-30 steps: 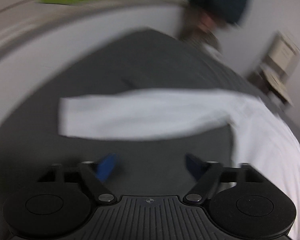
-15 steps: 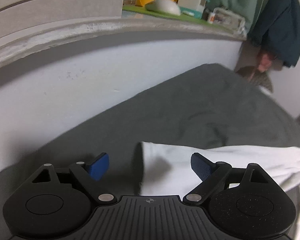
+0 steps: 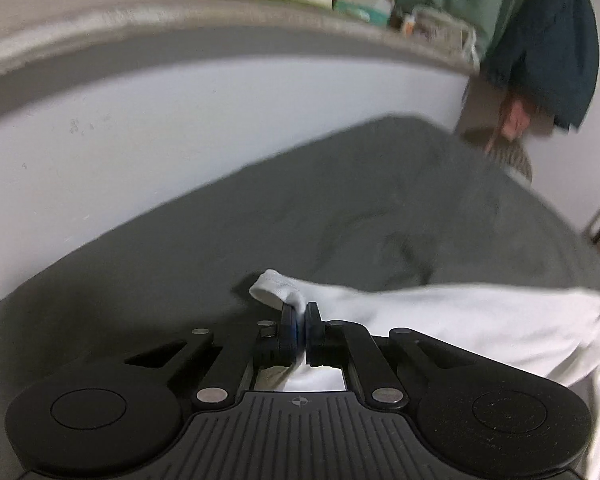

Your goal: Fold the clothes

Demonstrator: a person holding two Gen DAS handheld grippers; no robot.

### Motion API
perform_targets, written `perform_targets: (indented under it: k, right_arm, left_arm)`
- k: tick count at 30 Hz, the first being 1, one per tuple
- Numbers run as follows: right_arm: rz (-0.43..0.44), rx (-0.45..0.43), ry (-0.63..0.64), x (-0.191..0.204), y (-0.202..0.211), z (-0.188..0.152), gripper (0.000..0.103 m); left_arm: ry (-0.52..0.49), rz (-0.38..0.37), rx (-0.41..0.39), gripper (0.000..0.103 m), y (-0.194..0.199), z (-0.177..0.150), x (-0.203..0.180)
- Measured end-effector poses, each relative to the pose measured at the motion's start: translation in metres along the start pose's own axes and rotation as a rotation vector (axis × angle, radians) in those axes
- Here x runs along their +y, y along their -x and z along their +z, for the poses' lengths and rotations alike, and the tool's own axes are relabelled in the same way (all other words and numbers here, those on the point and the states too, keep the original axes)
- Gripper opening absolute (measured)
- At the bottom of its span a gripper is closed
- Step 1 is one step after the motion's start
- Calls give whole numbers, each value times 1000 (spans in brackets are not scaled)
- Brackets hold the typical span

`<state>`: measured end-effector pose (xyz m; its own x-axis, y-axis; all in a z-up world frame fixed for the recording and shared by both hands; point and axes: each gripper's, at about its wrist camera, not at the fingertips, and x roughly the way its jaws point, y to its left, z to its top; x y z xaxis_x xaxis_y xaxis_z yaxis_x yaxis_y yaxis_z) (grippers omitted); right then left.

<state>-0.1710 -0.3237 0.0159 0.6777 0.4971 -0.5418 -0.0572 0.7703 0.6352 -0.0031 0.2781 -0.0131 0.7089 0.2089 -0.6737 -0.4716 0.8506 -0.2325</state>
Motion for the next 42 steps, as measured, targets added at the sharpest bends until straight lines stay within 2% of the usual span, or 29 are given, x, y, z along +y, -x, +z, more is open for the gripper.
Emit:
perform_targets:
  k: [1, 8, 9, 12, 17, 20, 22, 26, 29, 31, 38, 42]
  right_arm:
    - [0, -3, -3, 0, 1, -1, 72]
    - [2, -23, -25, -4, 10, -4, 72]
    - [3, -26, -30, -4, 11, -5, 72]
    - [6, -39, -52, -7, 14, -6, 72]
    - [-4, -98, -70, -13, 26, -2, 72]
    - [-11, -171, -79, -18, 40, 2, 72]
    - [-12, -221, -101, -24, 49, 6, 74]
    - [-13, -261, -176, -43, 56, 11, 76]
    - [-44, -222, -214, -57, 46, 12, 81]
    - [-63, -189, -235, -63, 34, 12, 86]
    - [-146, -120, -281, -72, 4, 11, 86]
    - [-97, -73, -298, -71, -6, 13, 84]
  left_arm:
    - [10, -29, -24, 3, 8, 2, -6]
    - [-146, -312, -163, 3, 82, 13, -82]
    - [-186, -346, -169, 3, 94, 11, -100]
    - [-329, -513, -184, 3, 134, -5, -167]
    - [-571, -815, -216, 3, 201, -72, -274]
    - [-743, -963, -184, 3, 235, -133, -317]
    - [-848, -1021, -133, 3, 242, -175, -337]
    - [-1008, -1048, 5, 3, 235, -237, -349]
    - [-1042, -1025, 49, 3, 226, -261, -342]
    - [-1028, -1006, 75, 3, 218, -268, -335]
    - [-1120, -973, 2, 3, 224, -284, -328]
    - [-1167, -964, -23, 3, 229, -291, -326]
